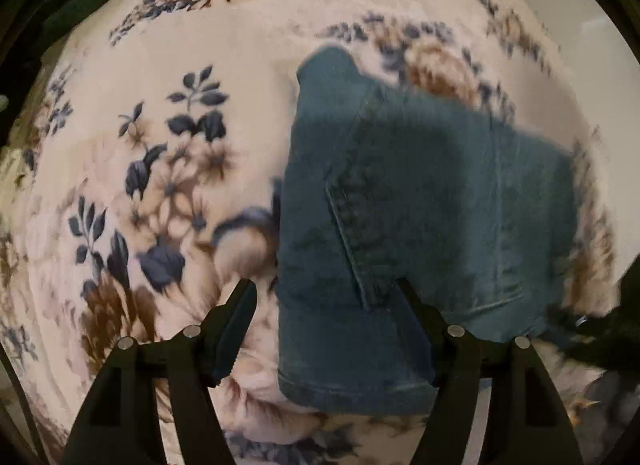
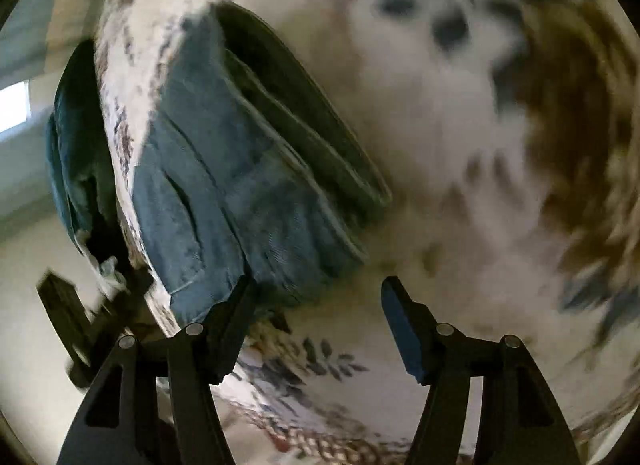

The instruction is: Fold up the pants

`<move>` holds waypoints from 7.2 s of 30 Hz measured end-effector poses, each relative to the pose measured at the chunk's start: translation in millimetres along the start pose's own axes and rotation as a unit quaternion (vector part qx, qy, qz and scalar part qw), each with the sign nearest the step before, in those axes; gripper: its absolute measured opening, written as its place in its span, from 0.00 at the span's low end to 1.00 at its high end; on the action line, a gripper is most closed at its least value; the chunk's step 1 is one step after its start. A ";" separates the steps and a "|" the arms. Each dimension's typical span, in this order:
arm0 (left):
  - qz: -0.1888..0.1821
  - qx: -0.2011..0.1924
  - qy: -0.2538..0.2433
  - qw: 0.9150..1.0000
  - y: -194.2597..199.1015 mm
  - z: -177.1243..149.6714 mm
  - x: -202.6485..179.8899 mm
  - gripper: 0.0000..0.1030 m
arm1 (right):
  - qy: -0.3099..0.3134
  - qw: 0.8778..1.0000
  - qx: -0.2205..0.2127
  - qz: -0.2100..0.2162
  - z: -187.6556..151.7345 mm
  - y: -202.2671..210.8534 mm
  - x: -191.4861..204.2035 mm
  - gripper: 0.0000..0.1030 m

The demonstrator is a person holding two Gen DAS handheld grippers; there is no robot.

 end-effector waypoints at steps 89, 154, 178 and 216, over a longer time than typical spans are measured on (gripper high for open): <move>-0.334 -0.016 0.042 0.941 64.6 70.1 79.5 0.47 | 0.243 0.947 0.102 0.183 -25.5 -83.7 192.7 0.37; 0.047 -0.200 0.109 0.972 336.6 94.5 681.8 0.92 | 0.369 0.844 -0.299 -0.249 -302.7 -147.4 726.8 0.96; 0.054 -0.313 0.055 0.947 550.3 -151.1 600.6 0.92 | 0.410 0.795 -0.392 -0.216 -667.3 108.2 666.7 0.96; 0.082 -0.318 0.092 0.940 537.6 -107.3 612.6 0.98 | 0.424 0.784 -0.401 -0.213 -645.1 126.4 699.2 0.99</move>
Point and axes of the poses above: each gripper's, at about its wrist camera, not at the fingertips, and y roughly against the way its jaws point, x to its left, z to its top, the point moved 9 cm from there along -y, roughly the way its jaws point, and after that the axes turned 2 degrees about x, right-handed, at the moved point
